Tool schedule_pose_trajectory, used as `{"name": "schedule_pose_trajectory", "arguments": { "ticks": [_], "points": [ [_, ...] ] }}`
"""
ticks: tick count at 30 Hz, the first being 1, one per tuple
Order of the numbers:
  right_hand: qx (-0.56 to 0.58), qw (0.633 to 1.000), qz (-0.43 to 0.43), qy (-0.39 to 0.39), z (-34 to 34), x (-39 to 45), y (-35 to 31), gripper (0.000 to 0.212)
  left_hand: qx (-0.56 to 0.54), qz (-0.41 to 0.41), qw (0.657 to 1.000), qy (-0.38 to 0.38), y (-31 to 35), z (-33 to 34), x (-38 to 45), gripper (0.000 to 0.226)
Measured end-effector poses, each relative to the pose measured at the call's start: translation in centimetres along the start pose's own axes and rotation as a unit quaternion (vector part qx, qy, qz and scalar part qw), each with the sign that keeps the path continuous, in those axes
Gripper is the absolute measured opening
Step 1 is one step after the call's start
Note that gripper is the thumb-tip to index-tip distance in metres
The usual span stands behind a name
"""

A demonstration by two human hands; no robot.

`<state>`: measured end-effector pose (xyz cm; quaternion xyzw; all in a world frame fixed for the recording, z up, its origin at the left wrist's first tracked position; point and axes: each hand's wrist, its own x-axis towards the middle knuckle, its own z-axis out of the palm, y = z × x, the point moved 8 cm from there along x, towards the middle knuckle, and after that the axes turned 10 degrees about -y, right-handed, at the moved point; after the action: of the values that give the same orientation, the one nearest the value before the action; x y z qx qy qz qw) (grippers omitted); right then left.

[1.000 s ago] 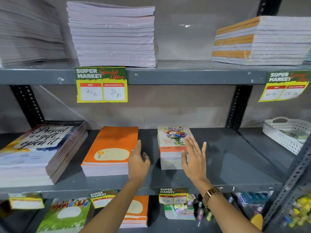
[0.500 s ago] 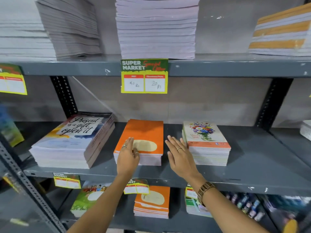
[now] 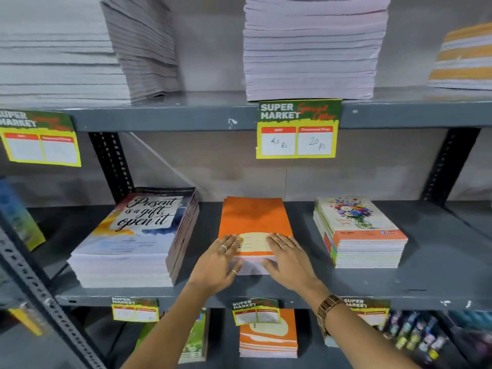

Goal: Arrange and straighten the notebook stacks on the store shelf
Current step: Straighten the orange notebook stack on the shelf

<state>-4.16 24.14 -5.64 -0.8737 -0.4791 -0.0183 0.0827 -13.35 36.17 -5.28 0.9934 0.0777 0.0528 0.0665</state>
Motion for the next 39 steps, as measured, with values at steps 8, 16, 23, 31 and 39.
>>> {"name": "schedule_pose_trajectory", "arguments": {
  "ticks": [8, 16, 23, 31, 39],
  "points": [
    [-0.006, 1.000, 0.010, -0.010, 0.2, -0.1, 0.0, 0.059, -0.107, 0.018, 0.993, -0.041, -2.2, 0.4, 0.3, 0.057],
    [-0.005, 0.999, 0.015, -0.031, 0.0, 0.2, -0.1, 0.057, -0.176, 0.002, 0.984, -0.025, -2.8, -0.4, 0.6, 0.050],
    [0.022, 0.998, 0.015, -0.053, -0.3, 0.4, -0.3, 0.056, -0.202, -0.020, 0.979, -0.008, -3.0, -0.7, 0.4, 0.054],
    [0.038, 0.995, 0.013, -0.093, -1.0, 0.7, -0.2, 0.058, -0.176, -0.064, 0.982, 0.036, -2.7, -0.6, -0.1, 0.058],
    [0.105, 0.987, 0.042, -0.111, -1.3, 0.9, 0.4, 0.060, -0.231, -0.090, 0.968, 0.049, -3.0, -0.6, -0.4, 0.057]
  ]
}}
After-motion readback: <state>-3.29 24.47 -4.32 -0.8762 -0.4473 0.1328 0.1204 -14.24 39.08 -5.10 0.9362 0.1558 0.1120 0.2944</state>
